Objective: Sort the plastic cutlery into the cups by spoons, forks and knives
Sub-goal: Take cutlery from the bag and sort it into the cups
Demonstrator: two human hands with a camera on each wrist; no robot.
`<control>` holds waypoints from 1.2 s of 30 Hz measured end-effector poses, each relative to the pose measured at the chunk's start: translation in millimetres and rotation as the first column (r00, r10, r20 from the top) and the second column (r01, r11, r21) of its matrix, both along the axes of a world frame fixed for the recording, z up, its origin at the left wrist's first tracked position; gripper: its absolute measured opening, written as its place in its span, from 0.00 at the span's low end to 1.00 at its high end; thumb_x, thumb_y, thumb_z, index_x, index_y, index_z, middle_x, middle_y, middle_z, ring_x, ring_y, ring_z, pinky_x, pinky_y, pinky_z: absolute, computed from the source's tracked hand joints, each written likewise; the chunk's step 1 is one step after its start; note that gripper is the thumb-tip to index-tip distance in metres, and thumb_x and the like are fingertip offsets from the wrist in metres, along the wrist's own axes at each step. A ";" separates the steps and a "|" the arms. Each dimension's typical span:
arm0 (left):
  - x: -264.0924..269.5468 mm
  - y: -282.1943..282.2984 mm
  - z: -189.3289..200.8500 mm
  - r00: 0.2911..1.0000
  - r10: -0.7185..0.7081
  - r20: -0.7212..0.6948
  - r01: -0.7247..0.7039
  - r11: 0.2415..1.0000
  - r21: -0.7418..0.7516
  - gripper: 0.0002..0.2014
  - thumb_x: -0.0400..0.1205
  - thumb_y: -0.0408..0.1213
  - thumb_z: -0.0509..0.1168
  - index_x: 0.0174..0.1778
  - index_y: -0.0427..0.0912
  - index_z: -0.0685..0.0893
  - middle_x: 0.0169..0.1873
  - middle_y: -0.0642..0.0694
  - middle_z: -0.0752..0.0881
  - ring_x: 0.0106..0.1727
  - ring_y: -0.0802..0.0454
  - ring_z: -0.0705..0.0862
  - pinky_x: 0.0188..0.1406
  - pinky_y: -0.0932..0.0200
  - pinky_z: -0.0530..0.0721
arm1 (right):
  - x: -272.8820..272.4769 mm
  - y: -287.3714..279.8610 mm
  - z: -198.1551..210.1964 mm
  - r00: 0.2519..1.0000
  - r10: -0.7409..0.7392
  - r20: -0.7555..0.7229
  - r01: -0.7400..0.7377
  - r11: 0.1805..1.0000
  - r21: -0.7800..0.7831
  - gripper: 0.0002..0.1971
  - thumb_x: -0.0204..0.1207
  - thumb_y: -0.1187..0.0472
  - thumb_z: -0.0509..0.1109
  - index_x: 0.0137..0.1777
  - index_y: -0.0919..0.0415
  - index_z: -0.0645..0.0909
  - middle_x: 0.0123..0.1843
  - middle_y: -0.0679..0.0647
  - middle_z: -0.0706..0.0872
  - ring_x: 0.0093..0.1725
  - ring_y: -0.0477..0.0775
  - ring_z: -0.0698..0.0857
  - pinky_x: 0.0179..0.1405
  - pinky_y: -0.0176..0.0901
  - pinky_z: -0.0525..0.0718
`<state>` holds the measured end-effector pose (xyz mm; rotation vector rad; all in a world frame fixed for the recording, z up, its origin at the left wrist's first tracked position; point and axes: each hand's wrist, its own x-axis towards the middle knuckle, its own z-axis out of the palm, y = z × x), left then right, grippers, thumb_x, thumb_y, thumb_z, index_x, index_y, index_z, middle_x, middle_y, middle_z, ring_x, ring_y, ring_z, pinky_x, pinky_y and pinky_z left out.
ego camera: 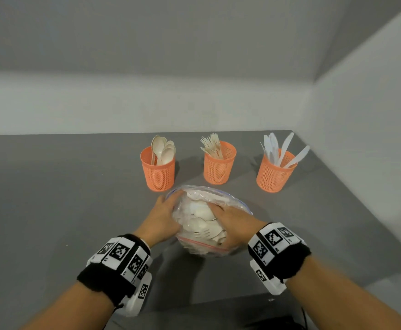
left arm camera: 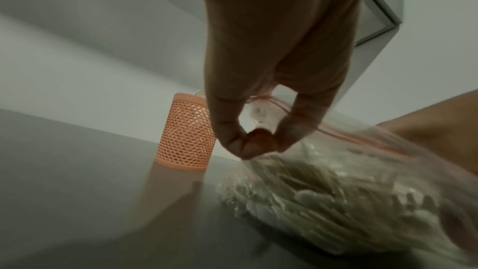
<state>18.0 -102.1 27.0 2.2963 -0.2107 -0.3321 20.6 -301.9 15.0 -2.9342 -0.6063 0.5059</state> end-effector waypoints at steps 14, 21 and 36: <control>4.2 3.3 9.0 0.996 0.089 -0.030 -0.093 0.964 -0.247 0.27 0.71 0.23 0.69 0.66 0.47 0.77 0.55 0.41 0.78 0.44 0.50 0.80 0.42 0.55 0.85 | -7.9 1.5 -6.5 0.960 0.007 0.279 -0.038 0.994 0.106 0.25 0.72 0.51 0.68 0.67 0.60 0.71 0.62 0.56 0.82 0.61 0.58 0.81 0.61 0.46 0.75; 6.2 5.7 10.3 0.992 0.088 0.087 -0.061 0.960 -0.275 0.26 0.70 0.16 0.62 0.59 0.45 0.82 0.39 0.49 0.80 0.40 0.55 0.79 0.32 0.76 0.77 | -6.7 6.3 -12.1 0.973 -0.039 0.226 0.023 0.997 0.074 0.28 0.70 0.50 0.70 0.68 0.57 0.67 0.65 0.56 0.81 0.61 0.59 0.81 0.59 0.49 0.78; 5.4 -6.9 22.2 0.939 -0.078 0.335 0.120 0.987 -0.107 0.33 0.72 0.23 0.61 0.72 0.51 0.65 0.51 0.52 0.79 0.40 0.50 0.81 0.38 0.73 0.76 | 11.4 -27.1 21.1 0.932 -0.315 -0.180 0.325 0.504 0.800 0.24 0.64 0.72 0.79 0.56 0.54 0.77 0.48 0.45 0.86 0.47 0.38 0.84 0.45 0.18 0.77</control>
